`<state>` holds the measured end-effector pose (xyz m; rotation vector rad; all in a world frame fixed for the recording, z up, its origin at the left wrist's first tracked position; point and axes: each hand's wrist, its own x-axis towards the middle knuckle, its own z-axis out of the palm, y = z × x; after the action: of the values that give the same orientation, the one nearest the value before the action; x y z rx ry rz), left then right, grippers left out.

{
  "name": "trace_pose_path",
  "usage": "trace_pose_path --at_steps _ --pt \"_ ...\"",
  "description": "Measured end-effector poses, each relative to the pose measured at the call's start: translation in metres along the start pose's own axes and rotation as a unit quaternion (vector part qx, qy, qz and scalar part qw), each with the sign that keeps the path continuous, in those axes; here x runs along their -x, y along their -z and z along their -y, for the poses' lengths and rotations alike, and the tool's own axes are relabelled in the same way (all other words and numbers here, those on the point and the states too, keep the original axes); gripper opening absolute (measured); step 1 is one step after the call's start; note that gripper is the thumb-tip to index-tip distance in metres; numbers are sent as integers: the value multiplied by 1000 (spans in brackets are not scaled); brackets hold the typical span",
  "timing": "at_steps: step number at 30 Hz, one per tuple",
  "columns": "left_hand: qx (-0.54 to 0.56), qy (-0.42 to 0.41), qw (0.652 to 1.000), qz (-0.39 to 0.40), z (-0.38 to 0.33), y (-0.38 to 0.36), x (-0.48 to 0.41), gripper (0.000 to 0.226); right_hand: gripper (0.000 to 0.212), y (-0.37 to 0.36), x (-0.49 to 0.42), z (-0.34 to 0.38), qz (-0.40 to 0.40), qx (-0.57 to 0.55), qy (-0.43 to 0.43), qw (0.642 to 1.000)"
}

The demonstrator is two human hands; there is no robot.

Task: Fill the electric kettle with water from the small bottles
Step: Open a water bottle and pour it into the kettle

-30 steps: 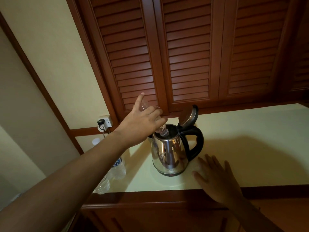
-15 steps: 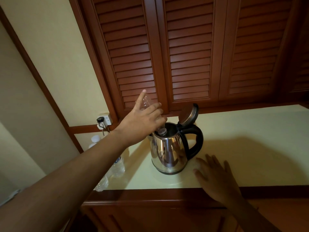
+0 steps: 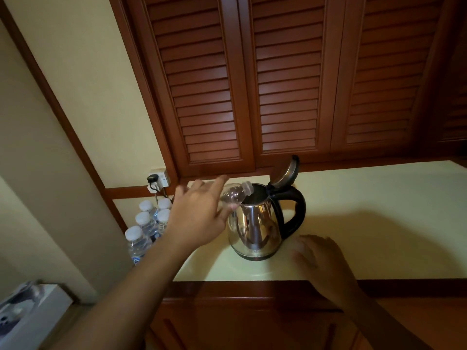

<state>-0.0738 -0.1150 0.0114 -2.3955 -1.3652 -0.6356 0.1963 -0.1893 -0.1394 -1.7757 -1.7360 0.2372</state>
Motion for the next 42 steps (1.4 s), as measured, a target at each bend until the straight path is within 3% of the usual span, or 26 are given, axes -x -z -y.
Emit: trace_pose_path --at_steps 3,5,9,12,15,21,23,28,30,32,34,42 --pt "213 68 975 9 -6 -9 39 49 18 24 -8 37 -12 -33 46 998" --pt "282 60 957 34 -14 -15 66 44 6 37 -14 53 14 -60 76 995" --pt "299 37 953 46 -23 -14 97 48 34 64 -23 79 113 -37 147 982" --pt "317 44 947 36 -21 -2 102 49 39 78 -27 94 148 -4 185 972" --pt "337 59 939 30 -20 11 106 48 37 85 -27 106 151 -14 195 969" --pt "365 97 925 42 -17 28 108 37 39 88 -15 116 134 -148 188 962" --pt "390 111 912 62 -18 32 107 25 41 87 -13 118 132 -176 194 956" --pt "463 114 871 121 -17 38 99 20 44 92 -10 118 137 -206 171 954" --pt "549 155 806 159 -17 39 96 21 39 96 -10 116 144 -244 163 945" --pt "659 219 689 207 -19 38 92 30 39 99 -10 116 150 -279 166 934" --pt "722 240 601 244 -21 37 89 37 40 100 -11 115 149 -307 175 923" --pt "814 185 381 398 -20 13 81 51 42 104 -13 108 159 -362 198 897"
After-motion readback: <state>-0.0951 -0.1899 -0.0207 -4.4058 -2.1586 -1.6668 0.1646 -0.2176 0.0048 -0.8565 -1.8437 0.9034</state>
